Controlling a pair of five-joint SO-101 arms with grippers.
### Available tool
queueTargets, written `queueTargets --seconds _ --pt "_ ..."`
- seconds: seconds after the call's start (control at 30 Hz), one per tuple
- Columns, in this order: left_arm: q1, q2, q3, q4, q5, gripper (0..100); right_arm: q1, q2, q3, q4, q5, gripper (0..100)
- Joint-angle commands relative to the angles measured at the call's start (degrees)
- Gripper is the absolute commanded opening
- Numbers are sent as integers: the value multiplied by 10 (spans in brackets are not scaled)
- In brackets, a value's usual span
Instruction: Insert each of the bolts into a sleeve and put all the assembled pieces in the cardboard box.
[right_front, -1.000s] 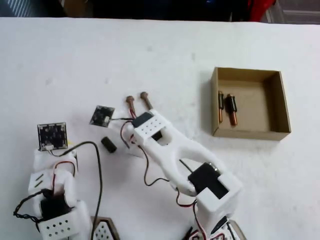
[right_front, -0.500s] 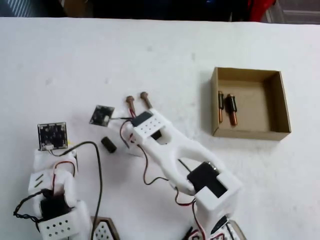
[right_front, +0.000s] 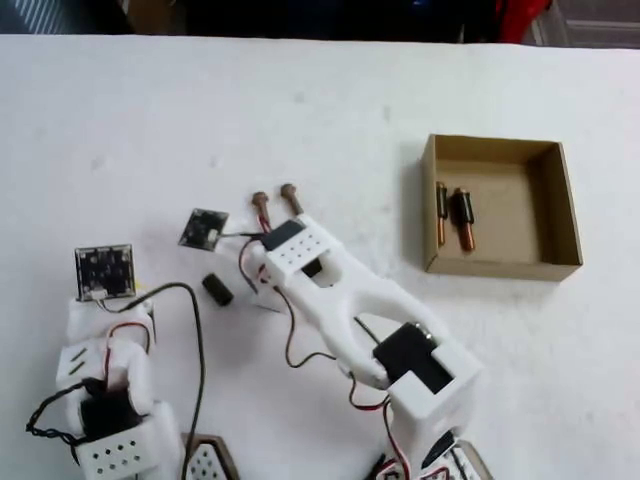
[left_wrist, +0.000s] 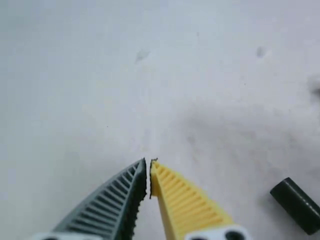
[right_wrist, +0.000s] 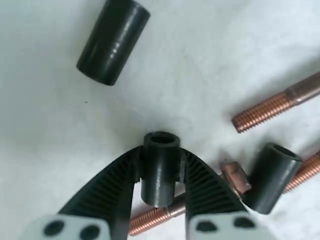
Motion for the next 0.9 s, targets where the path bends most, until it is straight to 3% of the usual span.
queueTargets --seconds 0.0,0.5,0.87 --pt "-1 -7 -6 -2 -7 54 2 -59 -18 28 -8 16" --pt "-1 -7 2 -4 -7 54 13 -212 -18 124 -8 17" --pt "-1 -7 2 -4 -7 54 103 -311 -15 181 -8 17"
